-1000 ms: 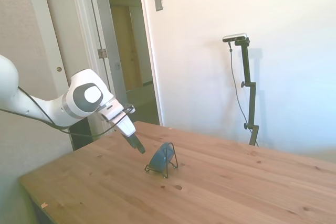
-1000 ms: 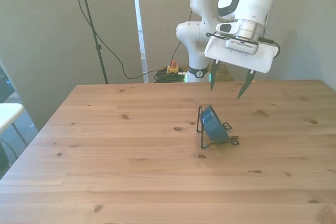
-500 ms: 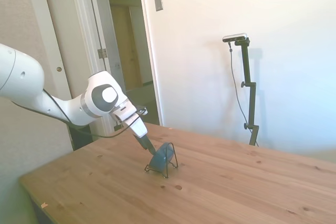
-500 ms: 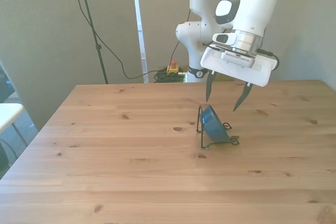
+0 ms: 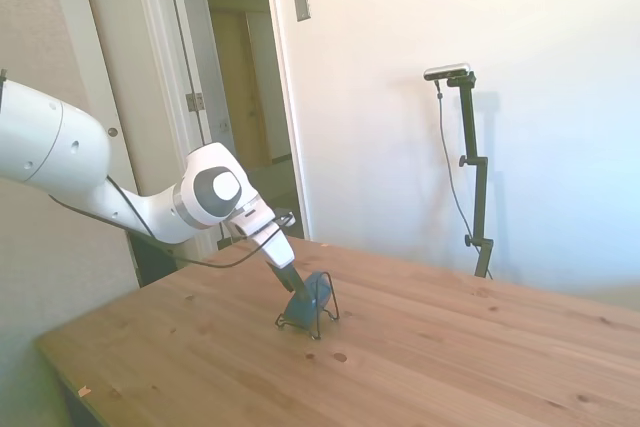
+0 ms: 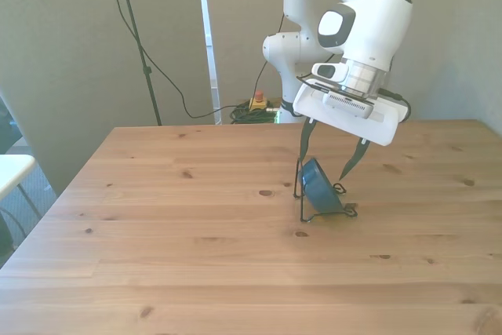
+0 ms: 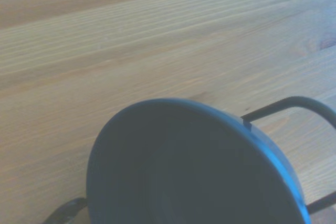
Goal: Unload the bowl
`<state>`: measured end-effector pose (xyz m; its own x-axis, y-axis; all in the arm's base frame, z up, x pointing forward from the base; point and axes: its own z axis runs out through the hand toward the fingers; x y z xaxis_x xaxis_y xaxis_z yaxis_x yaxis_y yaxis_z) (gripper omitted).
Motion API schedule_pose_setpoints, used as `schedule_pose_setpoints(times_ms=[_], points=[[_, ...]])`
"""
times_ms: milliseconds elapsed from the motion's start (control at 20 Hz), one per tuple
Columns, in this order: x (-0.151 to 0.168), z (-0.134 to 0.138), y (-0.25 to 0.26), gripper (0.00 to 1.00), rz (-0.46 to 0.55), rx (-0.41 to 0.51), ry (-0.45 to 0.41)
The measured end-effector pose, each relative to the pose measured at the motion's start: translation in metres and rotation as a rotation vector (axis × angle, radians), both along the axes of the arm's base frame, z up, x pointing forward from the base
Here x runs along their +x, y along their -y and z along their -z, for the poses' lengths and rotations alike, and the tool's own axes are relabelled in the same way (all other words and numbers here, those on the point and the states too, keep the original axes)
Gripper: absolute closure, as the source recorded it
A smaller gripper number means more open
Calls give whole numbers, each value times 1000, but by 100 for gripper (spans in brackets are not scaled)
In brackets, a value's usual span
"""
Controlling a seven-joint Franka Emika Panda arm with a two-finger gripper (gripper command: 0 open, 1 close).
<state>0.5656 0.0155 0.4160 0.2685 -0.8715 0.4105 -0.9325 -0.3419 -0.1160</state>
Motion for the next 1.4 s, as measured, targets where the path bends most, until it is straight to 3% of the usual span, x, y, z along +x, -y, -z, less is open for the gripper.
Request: schedule_pose_setpoints(times_ms=[50, 100, 1400], points=[[1, 2, 2, 0, 4, 0, -3], [1, 4, 4, 100, 7, 0, -6], [-1, 10, 16, 100, 30, -29, -53]])
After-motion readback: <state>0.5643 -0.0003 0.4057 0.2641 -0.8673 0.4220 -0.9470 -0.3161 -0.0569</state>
